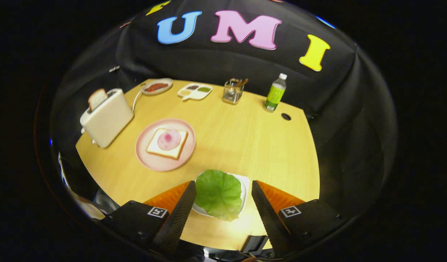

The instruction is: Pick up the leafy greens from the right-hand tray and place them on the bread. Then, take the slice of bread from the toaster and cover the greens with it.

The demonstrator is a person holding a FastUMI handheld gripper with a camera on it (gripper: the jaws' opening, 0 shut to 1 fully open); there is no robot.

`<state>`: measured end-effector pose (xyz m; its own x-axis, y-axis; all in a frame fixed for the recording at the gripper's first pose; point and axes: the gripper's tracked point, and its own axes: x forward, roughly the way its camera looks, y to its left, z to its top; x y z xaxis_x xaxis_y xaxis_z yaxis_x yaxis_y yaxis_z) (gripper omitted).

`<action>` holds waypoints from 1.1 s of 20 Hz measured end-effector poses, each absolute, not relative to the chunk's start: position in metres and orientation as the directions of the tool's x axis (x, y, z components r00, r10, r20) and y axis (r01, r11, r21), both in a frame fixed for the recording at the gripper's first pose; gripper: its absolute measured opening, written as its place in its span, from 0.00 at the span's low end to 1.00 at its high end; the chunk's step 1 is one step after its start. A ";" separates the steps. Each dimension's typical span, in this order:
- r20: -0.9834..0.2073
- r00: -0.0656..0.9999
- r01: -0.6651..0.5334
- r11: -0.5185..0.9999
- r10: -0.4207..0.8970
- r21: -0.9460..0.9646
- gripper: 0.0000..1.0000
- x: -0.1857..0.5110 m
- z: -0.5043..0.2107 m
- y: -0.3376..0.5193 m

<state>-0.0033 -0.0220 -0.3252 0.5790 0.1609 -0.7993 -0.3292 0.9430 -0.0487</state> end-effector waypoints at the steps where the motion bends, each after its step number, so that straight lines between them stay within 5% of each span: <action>1: -0.824 0.543 -0.362 0.931 0.162 -0.055 0.92 -0.005 -0.342 -0.023; 10: -0.916 0.347 -0.426 0.904 0.202 0.038 0.84 0.004 -0.428 -0.018; 12: -0.926 0.316 -0.432 0.900 0.208 0.054 0.74 0.004 -0.438 -0.018; 15: -0.944 0.261 -0.430 0.900 0.204 0.076 0.71 -0.007 -0.448 -0.019; 18: -0.938 0.279 -0.413 0.907 0.207 0.078 0.70 -0.006 -0.448 -0.018; 20: -0.934 0.287 -0.414 0.907 0.213 0.080 0.64 -0.008 -0.447 -0.016; 22: -0.935 0.289 -0.409 0.910 0.207 0.075 0.42 -0.007 -0.449 -0.016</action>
